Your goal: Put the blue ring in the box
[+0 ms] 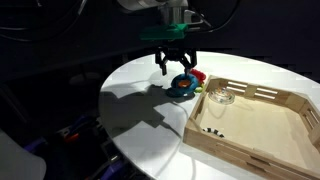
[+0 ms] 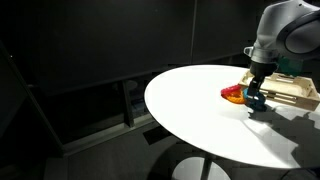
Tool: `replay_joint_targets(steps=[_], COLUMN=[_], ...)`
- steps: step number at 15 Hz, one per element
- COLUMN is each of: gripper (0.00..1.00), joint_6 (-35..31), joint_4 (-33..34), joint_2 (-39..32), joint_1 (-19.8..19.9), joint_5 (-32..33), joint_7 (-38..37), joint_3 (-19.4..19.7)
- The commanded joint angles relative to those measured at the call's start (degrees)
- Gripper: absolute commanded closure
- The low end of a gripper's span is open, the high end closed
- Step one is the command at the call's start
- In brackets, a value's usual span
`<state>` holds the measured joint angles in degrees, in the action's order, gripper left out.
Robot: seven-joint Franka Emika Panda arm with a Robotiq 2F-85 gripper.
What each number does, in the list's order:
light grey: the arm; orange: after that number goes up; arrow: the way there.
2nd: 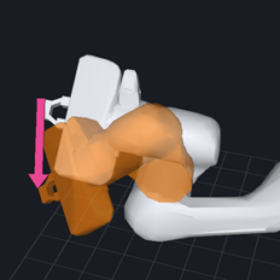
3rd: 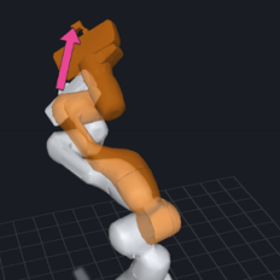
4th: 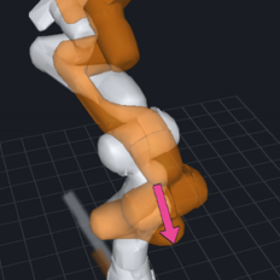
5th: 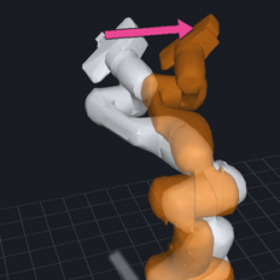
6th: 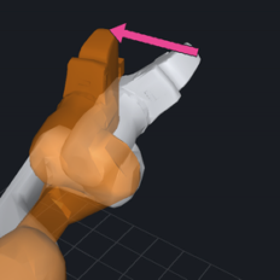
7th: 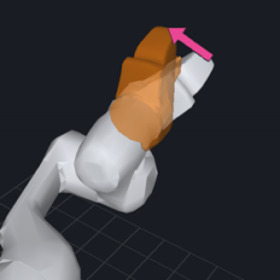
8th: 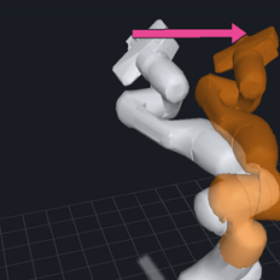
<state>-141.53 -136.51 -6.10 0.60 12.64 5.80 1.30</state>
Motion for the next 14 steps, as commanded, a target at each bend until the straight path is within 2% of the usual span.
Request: replay_joint_targets(steps=[1, 2, 10, 14], gripper=[0.25, 0.26, 0.91, 0.90], joint_6=[-0.1, -0.1, 0.2, 0.7], joint_4=[0.7, 0.7, 1.1, 1.1], joint_2=[-1.2, -1.3, -1.0, 0.3], joint_1=[-0.2, -0.2, -0.2, 0.0], joint_5=[0.4, 0.4, 0.0, -1.3], joint_7=[0.0, 0.0, 0.4, 1.6], joint_3=[-0.1, -0.1, -0.1, -0.3])
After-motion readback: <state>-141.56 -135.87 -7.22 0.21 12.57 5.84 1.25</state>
